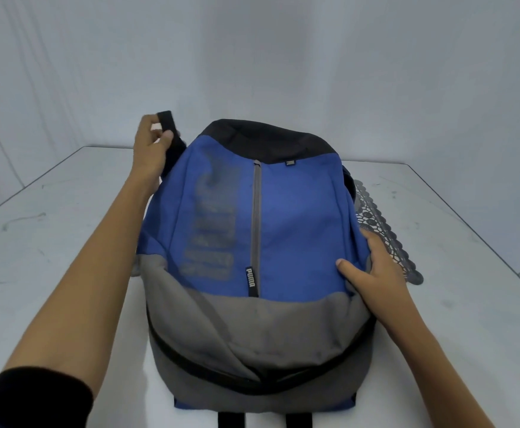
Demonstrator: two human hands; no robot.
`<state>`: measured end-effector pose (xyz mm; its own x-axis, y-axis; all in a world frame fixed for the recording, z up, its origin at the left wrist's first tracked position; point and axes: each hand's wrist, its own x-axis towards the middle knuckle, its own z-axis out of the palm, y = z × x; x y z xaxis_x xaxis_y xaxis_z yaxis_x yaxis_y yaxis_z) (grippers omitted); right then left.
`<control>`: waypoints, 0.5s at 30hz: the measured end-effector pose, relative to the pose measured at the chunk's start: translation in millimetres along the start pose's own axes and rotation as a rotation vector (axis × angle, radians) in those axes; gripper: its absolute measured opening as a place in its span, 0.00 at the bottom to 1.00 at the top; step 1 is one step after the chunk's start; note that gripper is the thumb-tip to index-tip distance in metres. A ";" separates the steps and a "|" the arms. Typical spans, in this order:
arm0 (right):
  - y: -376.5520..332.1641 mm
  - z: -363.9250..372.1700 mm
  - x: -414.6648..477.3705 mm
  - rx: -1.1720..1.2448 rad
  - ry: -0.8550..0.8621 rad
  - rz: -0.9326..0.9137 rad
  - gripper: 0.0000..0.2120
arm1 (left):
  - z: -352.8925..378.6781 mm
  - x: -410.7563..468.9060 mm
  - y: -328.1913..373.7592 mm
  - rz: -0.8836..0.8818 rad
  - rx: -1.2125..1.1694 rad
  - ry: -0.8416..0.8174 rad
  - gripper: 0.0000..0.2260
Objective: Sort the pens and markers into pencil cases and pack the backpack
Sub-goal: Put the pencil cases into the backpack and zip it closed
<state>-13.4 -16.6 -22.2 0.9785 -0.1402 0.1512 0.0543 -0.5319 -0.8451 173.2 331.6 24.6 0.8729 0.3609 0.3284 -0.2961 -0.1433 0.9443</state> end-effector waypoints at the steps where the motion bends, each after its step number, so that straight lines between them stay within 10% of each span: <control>1: 0.6 0.0 0.3 -0.003 0.004 -0.002 0.27 | -0.9 2.4 -4.3 -0.106 -0.068 0.039 0.08; 6: 1.9 0.2 0.8 -0.032 0.011 -0.009 0.27 | -17.7 8.6 -47.3 -0.378 0.215 -0.008 0.24; 15: 4.1 1.8 2.8 -0.036 0.034 -0.007 0.26 | -9.6 13.1 -50.6 -0.247 0.953 -0.185 0.23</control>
<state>-10.1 -17.6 -26.2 0.9707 -0.1643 0.1753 0.0537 -0.5629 -0.8248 195.9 352.5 -18.8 0.9385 0.3428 0.0403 0.2654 -0.7914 0.5506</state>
